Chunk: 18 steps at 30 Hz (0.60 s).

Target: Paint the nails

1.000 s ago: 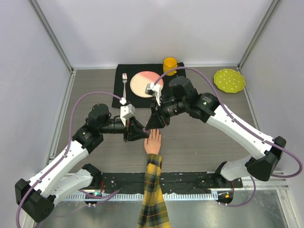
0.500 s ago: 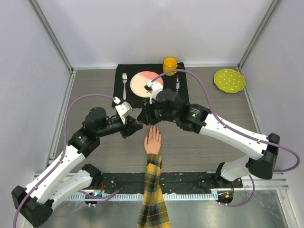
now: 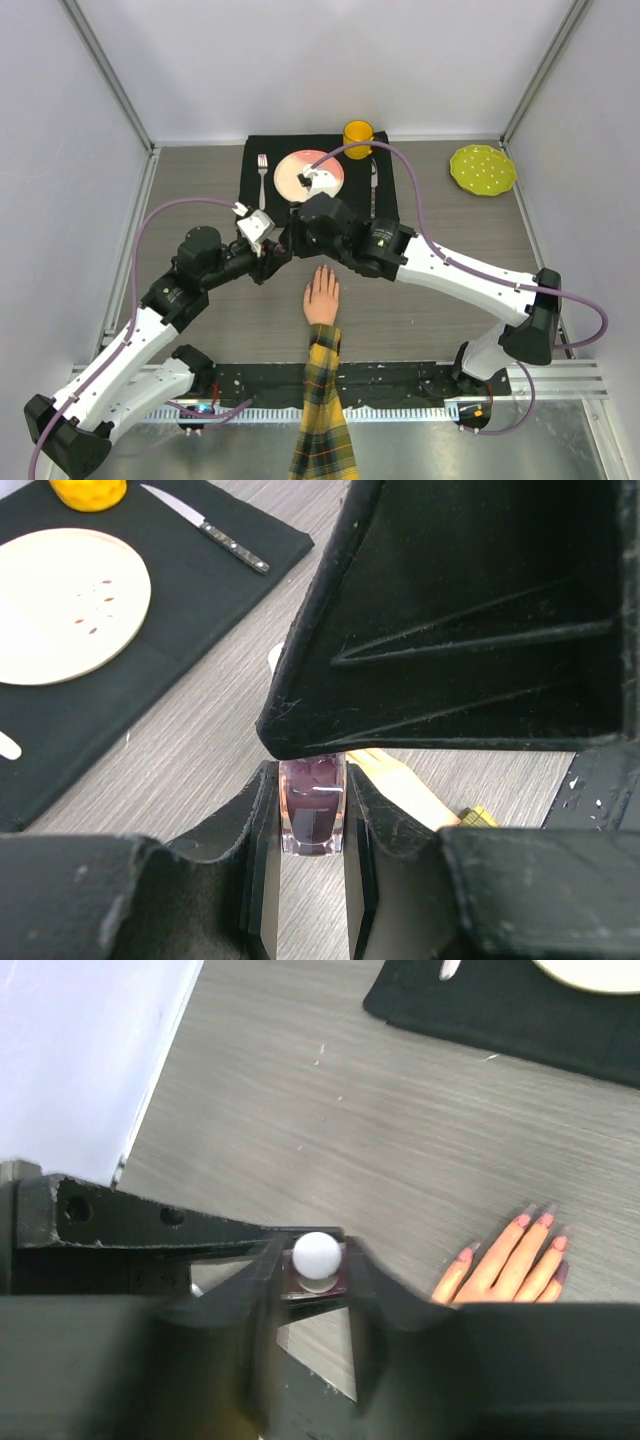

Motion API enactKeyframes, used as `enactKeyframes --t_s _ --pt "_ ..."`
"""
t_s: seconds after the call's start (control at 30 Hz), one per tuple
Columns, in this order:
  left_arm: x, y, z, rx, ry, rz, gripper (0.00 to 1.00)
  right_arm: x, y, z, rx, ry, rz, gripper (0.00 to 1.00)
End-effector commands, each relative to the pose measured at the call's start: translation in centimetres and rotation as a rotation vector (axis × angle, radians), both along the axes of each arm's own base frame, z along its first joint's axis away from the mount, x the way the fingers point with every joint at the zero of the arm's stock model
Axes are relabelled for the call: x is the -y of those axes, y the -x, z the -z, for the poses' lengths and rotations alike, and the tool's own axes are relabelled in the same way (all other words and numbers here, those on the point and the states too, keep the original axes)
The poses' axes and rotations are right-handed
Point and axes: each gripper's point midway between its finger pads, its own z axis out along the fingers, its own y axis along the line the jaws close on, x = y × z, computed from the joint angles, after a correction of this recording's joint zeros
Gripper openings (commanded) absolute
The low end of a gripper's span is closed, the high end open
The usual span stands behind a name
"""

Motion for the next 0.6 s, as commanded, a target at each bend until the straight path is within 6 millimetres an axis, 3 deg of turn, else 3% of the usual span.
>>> enactKeyframes --t_s 0.0,0.2,0.27,0.3,0.43,0.47,0.57 --pt "1.5 -0.5 -6.0 0.194 0.126 0.044 0.0 -0.7 1.8 -1.6 -0.008 -0.056 -0.052 0.43" --pt "1.3 -0.9 -5.5 0.189 0.099 0.029 0.0 2.2 2.1 -2.4 0.068 -0.014 -0.067 0.64" --pt "1.3 -0.8 -5.5 0.186 0.101 0.031 0.0 3.7 2.6 -3.7 0.099 -0.034 -0.085 0.69" --pt "1.4 -0.8 -5.5 0.185 0.101 0.034 0.0 4.3 2.7 -3.1 0.114 -0.009 -0.111 0.7" --pt "2.0 -0.1 -5.6 0.17 0.119 0.088 0.0 6.1 4.1 -4.1 0.15 -0.031 -0.273 0.72" --pt "2.3 0.0 -5.6 0.16 0.123 0.099 0.0 5.9 5.9 -4.7 0.141 -0.074 -0.388 0.72" --pt "3.4 1.3 -5.7 0.115 0.158 0.191 0.0 6.7 6.7 -4.8 0.17 -0.082 -0.536 0.72"
